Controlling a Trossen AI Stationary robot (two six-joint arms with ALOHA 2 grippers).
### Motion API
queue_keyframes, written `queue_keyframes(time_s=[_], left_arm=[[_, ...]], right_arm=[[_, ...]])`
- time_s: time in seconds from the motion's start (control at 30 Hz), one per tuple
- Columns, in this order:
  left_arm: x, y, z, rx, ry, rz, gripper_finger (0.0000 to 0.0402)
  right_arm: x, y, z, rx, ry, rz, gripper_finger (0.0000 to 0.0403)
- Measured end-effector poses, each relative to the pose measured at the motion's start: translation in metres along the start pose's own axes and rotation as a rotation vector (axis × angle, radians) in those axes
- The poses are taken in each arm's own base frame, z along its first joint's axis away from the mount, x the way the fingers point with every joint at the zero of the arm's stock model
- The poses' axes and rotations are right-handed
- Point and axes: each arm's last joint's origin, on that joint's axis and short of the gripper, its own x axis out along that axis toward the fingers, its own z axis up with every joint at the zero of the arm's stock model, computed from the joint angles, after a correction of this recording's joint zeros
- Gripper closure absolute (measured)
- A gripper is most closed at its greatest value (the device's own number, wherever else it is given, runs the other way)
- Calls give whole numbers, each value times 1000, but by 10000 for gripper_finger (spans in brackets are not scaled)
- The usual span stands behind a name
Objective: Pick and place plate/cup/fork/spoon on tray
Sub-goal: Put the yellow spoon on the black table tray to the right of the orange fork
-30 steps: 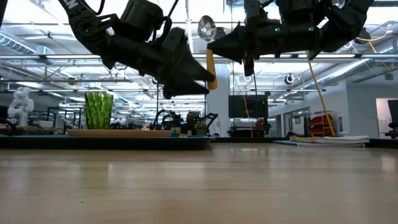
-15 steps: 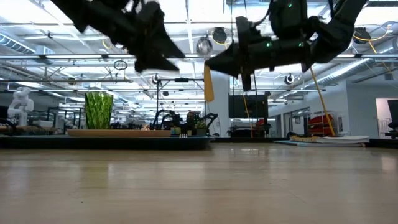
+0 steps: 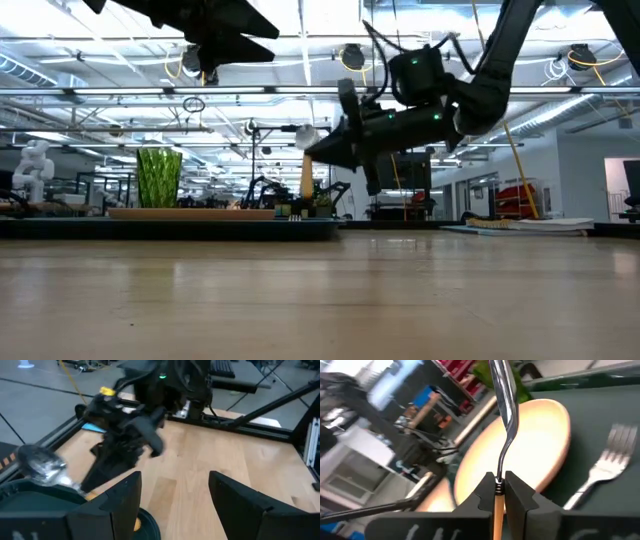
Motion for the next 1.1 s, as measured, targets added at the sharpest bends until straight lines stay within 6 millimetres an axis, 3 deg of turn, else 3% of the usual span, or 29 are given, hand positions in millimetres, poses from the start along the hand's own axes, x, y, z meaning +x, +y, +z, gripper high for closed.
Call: queue_keyframes(time_s=[0.37,0.63,0.87,1.1], left_arm=[[-2,-4,3,18,-29,-12,170],[-3,-7,5,7,-61,-29,170],[-3,-7,7,6,-77,-32,170],[-3,-7,6,8,-71,-32,170]], right_arm=[[-1,-14,-8,78,81,-147,395],[-1,-19,-9,149,92,-184,395],[4,-40,-19,259,85,-218,394],[5,-47,-18,280,70,-223,387]])
